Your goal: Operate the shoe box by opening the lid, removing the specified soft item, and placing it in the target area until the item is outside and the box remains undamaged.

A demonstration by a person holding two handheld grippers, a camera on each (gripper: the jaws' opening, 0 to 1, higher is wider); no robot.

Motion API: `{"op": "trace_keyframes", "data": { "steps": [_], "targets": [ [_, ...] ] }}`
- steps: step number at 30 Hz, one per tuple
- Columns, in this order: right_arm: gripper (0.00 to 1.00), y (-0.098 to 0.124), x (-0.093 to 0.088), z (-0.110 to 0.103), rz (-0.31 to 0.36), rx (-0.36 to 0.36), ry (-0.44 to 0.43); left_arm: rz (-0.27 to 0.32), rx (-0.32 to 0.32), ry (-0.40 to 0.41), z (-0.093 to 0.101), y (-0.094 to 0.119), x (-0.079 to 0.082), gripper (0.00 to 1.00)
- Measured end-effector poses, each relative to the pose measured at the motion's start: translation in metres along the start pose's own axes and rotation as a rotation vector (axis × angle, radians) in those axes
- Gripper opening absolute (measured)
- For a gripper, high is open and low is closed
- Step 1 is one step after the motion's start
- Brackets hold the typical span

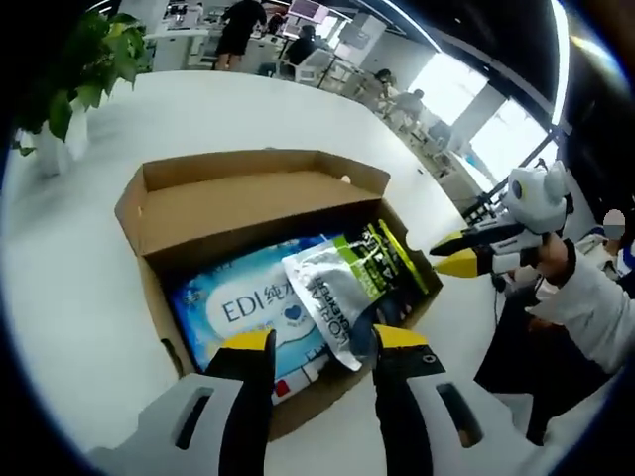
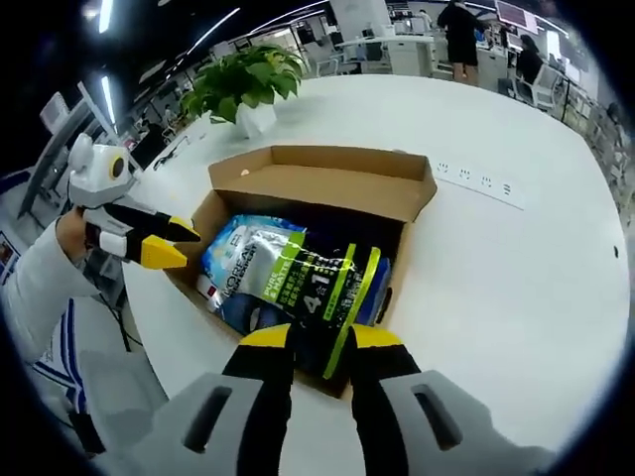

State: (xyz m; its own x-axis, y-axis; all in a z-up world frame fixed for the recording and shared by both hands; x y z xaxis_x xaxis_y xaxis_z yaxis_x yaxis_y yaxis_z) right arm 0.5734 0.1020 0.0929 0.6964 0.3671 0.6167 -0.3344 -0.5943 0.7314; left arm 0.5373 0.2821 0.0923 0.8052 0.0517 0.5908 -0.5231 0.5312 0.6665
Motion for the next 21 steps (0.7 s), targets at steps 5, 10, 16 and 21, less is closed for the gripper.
{"op": "trace_keyframes", "data": {
  "steps": [5, 10, 16, 21],
  "targets": [
    [0.19, -0.004, -0.003, -0.002, -0.028, -0.016, 0.013, -0.023, 0.003, 0.004, 0.002, -0.007, -0.004, 0.37],
    [0.18, -0.005, -0.003, -0.003, -0.031, -0.021, 0.021, -0.028, 0.004, 0.032, -0.001, -0.012, -0.006, 0.37],
    [0.18, -0.005, -0.002, -0.005, -0.024, -0.013, 0.020, -0.031, -0.016, 0.106, -0.003, -0.019, -0.010, 0.36],
    [0.18, -0.004, -0.003, -0.005, -0.027, -0.012, 0.018, -0.041, -0.017, 0.123, -0.002, -0.024, -0.017, 0.34]
  ]
}}
Point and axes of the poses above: the point that each gripper's makers call its tool centre point, and the gripper's own axes: y roughly backward along the fingers, z roughly to its right, x roughly out of its top, the point moved 3 cm from there along y, roughly backward along the fingers, and after that the axes turned 5 degrees about z, right-handed, at the moved point
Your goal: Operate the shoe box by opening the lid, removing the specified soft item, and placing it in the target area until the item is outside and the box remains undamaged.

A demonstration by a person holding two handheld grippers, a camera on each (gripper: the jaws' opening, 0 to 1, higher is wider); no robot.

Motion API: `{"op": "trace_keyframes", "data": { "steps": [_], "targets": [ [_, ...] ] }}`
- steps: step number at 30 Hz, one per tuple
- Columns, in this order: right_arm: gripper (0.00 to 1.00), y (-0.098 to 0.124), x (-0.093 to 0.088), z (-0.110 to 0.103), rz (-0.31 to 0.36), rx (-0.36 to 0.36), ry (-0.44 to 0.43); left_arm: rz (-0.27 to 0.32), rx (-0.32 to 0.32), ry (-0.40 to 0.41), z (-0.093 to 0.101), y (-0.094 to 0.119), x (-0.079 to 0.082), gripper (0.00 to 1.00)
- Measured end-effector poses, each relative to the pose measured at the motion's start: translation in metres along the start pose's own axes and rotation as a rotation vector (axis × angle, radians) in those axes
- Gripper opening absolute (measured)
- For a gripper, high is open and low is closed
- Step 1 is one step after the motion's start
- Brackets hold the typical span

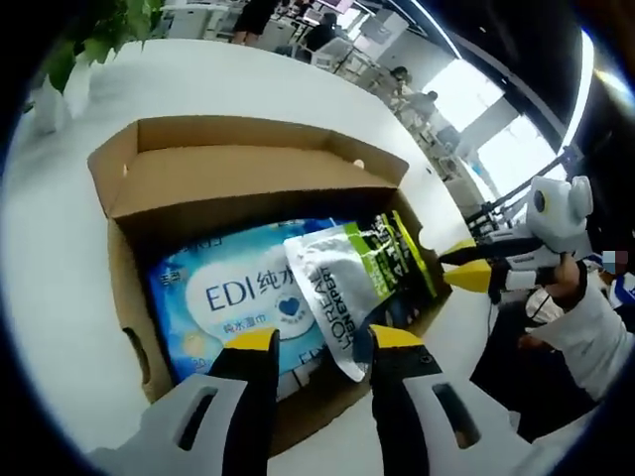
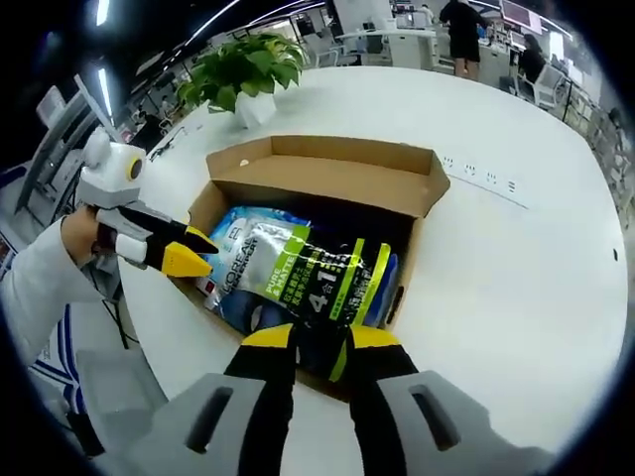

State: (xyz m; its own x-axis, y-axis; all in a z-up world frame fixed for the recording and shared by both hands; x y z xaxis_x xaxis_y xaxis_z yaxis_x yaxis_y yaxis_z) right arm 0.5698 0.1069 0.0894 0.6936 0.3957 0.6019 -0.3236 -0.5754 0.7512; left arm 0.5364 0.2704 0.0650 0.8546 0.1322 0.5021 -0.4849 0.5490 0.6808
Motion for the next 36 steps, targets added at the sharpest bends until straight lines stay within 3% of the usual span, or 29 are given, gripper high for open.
{"op": "trace_keyframes", "data": {
  "steps": [21, 27, 36],
  "targets": [
    [0.13, 0.001, -0.002, -0.001, -0.001, 0.005, 0.001, 0.035, -0.021, 0.062, -0.008, -0.016, -0.004, 0.19],
    [0.12, 0.001, -0.003, 0.000, -0.004, -0.002, 0.005, 0.045, -0.035, 0.023, -0.004, -0.017, -0.001, 0.02],
    [0.12, 0.000, -0.004, -0.001, -0.007, -0.002, 0.006, 0.049, -0.035, 0.009, -0.006, -0.015, 0.004, 0.00]
  ]
}}
Point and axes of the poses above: the point that each gripper's makers call its tool centre point, and the gripper's own axes: y roughly backward along the fingers, z roughly to its right, x roughly out of its top, the point moved 3 cm from there along y, roughly backward along the fingers, and after that the axes turned 5 degrees about z, right-handed, at the moved point
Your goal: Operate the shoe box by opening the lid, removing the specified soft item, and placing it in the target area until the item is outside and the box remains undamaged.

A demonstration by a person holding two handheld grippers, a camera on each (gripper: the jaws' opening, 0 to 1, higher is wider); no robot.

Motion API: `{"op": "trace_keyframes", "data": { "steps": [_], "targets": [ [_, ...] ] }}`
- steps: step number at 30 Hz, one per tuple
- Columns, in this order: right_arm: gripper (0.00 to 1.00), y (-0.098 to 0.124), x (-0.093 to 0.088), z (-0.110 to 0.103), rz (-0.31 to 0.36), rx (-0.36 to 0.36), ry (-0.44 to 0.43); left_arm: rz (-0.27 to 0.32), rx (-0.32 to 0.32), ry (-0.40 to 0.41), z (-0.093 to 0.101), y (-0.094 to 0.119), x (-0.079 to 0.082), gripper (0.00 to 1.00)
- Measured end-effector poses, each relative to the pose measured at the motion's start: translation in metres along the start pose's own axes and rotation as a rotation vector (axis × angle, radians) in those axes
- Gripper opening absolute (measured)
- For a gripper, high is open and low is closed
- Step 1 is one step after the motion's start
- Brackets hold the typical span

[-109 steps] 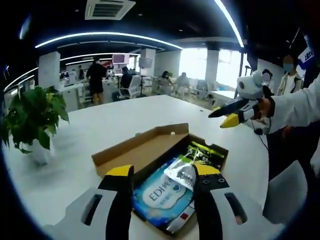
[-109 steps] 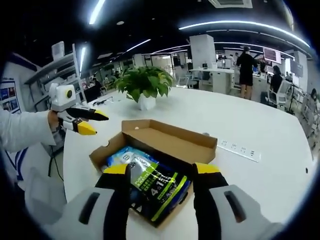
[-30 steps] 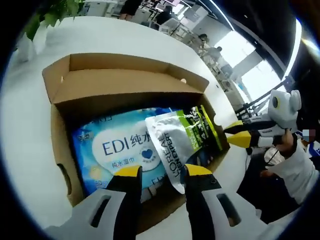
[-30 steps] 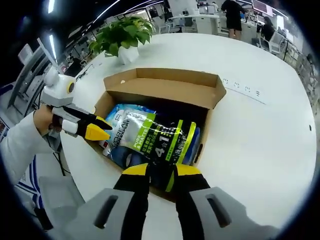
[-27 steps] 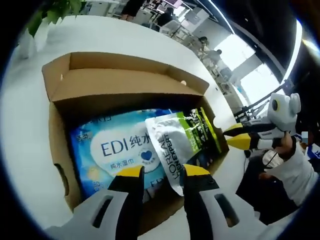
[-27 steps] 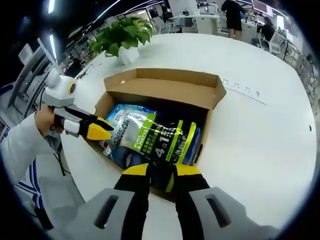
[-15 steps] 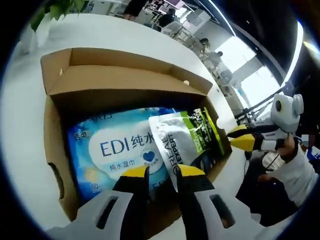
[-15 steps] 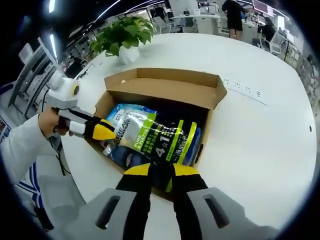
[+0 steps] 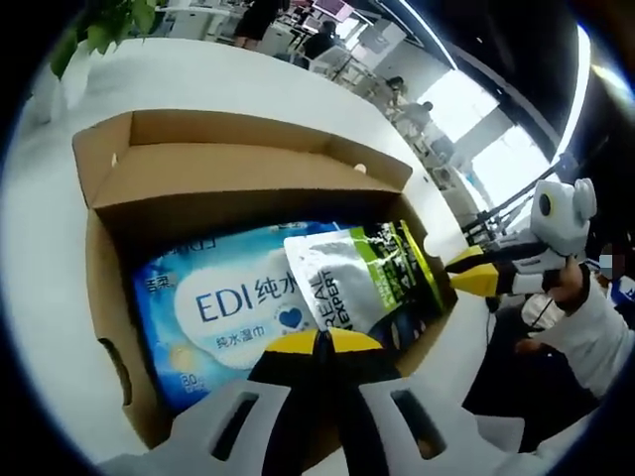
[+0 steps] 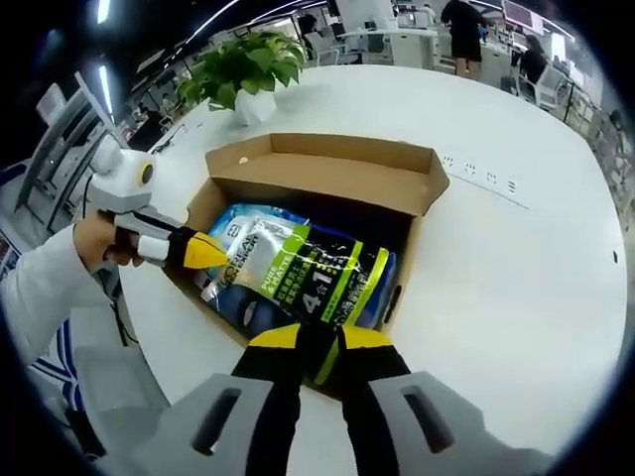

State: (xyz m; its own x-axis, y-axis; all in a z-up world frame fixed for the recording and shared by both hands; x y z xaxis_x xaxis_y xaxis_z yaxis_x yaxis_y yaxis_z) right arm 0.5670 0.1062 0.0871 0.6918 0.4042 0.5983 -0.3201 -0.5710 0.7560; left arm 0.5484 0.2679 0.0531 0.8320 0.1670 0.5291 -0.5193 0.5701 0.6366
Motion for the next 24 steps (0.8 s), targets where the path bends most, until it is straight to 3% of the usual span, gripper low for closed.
{"op": "trace_keyframes", "data": {
  "steps": [24],
  "targets": [
    [0.10, -0.027, -0.005, 0.002, -0.040, -0.021, -0.035, -0.006, 0.032, -0.024, -0.012, 0.013, -0.002, 0.00]
  ]
}}
Point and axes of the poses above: the point that each gripper's makers call its tool centre point, and the gripper's own axes: y roughly backward along the fingers, z roughly to its right, x roughly out of its top, the point moved 3 cm from there along y, roughly backward along the fingers, and after that the axes turned 5 degrees about z, right-handed, at the moved point
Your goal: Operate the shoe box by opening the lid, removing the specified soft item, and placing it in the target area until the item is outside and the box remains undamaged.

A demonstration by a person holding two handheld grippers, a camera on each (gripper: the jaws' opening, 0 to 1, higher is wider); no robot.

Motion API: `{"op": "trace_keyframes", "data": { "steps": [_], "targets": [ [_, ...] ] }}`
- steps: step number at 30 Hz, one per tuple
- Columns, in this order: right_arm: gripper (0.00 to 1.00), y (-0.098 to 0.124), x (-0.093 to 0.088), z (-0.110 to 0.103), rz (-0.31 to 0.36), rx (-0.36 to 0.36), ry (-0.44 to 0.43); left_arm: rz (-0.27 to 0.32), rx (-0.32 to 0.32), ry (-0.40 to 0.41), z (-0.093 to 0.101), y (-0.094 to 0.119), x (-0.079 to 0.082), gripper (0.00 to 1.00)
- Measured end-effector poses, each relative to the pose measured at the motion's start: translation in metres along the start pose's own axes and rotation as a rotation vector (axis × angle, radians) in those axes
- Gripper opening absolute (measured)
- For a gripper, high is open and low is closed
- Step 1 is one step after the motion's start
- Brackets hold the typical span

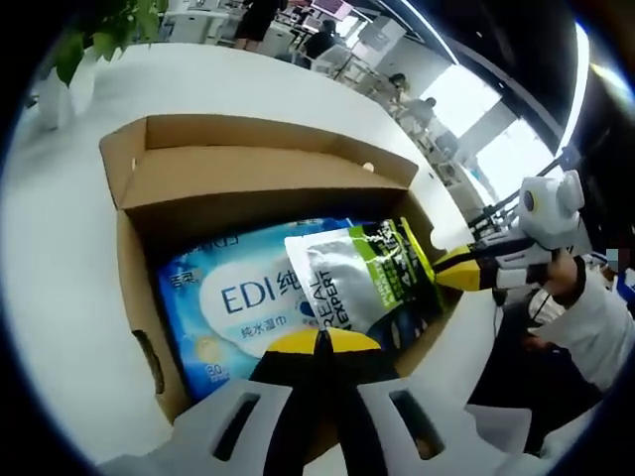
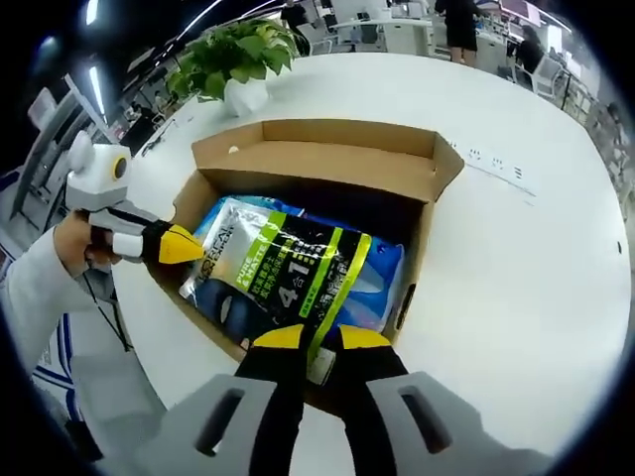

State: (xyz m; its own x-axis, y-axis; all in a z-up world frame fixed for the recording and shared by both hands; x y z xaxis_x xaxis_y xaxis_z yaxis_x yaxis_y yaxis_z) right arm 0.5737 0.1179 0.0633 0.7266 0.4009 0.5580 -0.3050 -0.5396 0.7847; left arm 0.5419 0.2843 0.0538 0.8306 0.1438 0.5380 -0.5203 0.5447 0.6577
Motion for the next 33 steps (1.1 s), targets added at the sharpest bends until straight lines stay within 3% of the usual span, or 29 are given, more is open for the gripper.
{"op": "trace_keyframes", "data": {
  "steps": [22, 33],
  "targets": [
    [0.00, -0.0078, 0.0047, 0.0031, -0.008, -0.018, -0.027, -0.010, 0.010, -0.003, 0.0001, -0.0001, 0.0016, 0.00],
    [0.00, -0.0070, 0.0062, 0.0033, -0.013, -0.021, -0.033, -0.012, 0.021, -0.012, 0.0018, 0.0007, 0.0022, 0.00]
  ]
}}
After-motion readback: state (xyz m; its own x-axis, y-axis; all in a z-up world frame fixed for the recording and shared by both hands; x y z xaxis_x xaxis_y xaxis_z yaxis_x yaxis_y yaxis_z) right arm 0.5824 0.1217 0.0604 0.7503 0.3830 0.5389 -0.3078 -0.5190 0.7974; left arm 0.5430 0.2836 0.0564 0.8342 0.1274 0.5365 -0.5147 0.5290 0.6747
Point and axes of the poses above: the point that each gripper's makers call its tool centre point, and the gripper's own axes: y roughly backward along the fingers, z roughly to its right, x roughly out of its top, the point moved 3 cm from there along y, roughly backward along the fingers, and after that the axes turned 5 degrees about z, right-handed, at the moved point
